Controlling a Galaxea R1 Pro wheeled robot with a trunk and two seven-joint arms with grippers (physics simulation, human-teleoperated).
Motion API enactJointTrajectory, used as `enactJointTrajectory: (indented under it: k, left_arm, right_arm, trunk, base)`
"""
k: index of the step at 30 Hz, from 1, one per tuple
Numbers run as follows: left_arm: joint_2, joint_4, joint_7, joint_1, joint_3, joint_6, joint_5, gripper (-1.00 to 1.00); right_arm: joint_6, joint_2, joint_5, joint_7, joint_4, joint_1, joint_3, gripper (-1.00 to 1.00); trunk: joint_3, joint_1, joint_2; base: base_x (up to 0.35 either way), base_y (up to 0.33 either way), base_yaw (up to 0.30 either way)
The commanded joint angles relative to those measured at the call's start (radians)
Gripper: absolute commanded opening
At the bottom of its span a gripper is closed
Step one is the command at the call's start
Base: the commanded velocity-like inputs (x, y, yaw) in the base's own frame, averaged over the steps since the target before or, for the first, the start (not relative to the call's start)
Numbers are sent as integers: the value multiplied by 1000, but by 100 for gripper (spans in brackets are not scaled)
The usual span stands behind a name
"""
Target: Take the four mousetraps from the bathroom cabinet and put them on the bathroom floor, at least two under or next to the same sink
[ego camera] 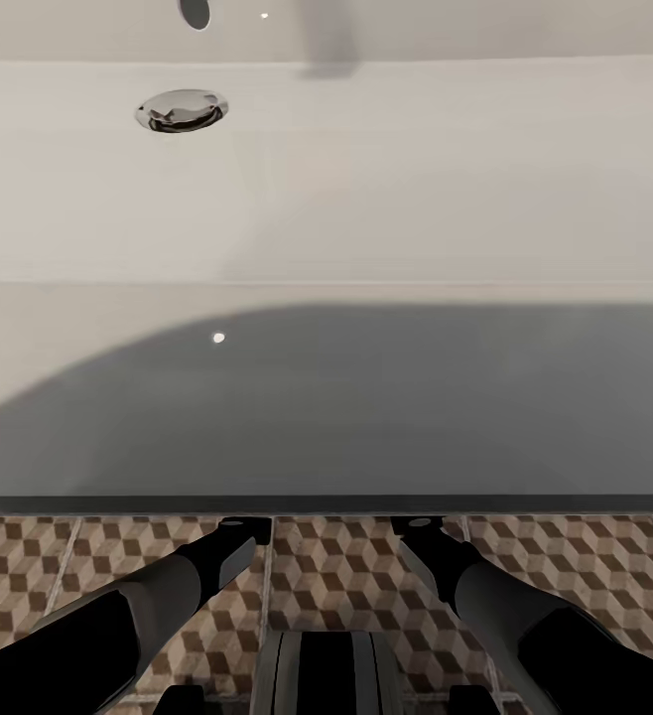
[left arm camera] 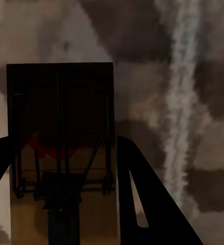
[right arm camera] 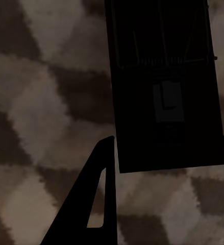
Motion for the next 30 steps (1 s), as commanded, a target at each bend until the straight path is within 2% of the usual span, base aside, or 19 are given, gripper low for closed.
enactJointTrajectory:
  k: [1, 30]
  left_arm:
    - [0, -2, 6, 0, -7, 5, 2, -100]
    - [4, -2, 6, 0, -9, -5, 2, -100]
  right_arm:
    - [6, -1, -8, -5, -2, 0, 8, -100]
    - [5, -1, -8, -5, -3, 0, 10, -100]
  trunk:
    - [-1, 0, 0]
    - [-1, 0, 0]
  base:
    - [0, 0, 0]
    - [0, 0, 0]
